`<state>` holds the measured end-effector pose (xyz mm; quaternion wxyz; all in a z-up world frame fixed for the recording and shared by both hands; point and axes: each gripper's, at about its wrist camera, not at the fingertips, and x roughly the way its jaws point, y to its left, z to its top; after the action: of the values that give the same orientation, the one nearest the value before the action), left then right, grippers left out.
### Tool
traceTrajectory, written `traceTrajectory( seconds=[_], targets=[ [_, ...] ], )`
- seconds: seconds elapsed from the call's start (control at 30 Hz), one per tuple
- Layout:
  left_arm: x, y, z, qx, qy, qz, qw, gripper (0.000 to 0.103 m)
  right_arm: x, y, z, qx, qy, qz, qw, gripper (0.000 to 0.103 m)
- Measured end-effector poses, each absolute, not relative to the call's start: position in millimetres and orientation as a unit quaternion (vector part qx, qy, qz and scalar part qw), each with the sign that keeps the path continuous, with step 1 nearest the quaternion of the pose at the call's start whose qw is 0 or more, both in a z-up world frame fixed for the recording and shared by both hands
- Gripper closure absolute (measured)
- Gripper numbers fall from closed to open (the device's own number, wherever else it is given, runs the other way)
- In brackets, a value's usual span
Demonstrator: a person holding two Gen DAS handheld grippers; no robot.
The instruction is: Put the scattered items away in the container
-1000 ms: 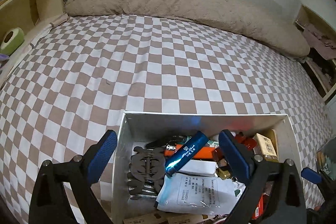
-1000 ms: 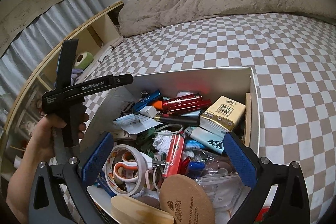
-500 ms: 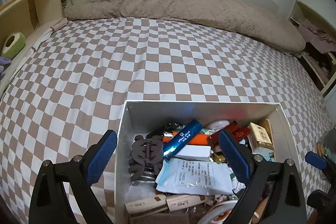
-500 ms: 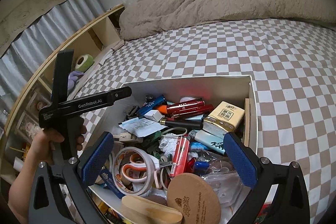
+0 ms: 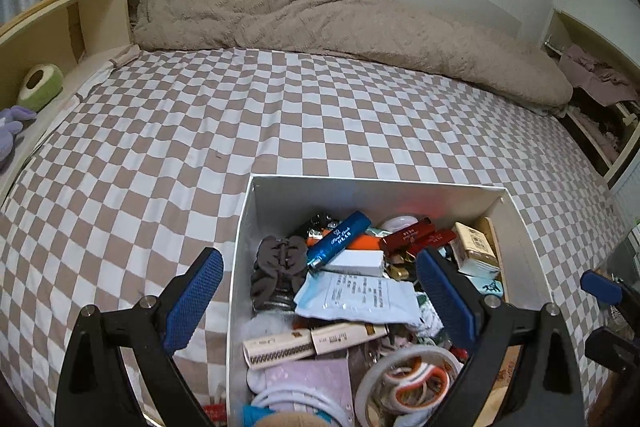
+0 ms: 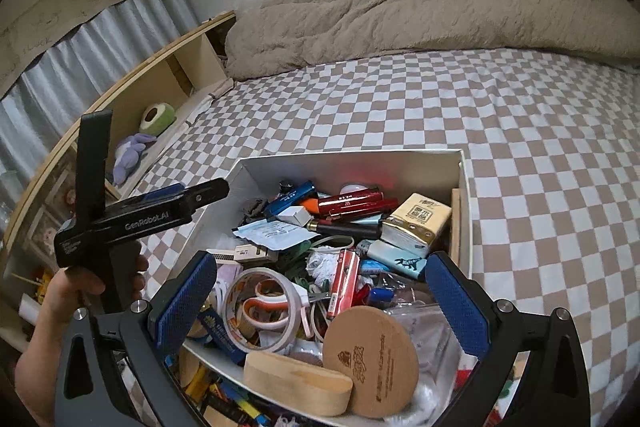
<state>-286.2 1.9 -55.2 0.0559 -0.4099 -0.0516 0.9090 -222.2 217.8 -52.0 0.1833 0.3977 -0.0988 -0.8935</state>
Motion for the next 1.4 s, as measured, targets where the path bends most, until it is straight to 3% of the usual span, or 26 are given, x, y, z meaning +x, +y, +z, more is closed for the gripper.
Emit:
traceTrajectory(
  seconds=[0.9, 1.4],
  targets=[
    [-146, 34, 9, -0.339, -0.028, 0.935, 0.105, 0.0, -116, 218, -13, 0.333, -0.032, -0.933, 0.136, 0.0],
    [-76, 34, -4, -0.334, 0.012, 0.937, 0.102, 0.0, -56, 213, -25, 0.31, -0.005, -0.944, 0.116, 0.0]
  ],
)
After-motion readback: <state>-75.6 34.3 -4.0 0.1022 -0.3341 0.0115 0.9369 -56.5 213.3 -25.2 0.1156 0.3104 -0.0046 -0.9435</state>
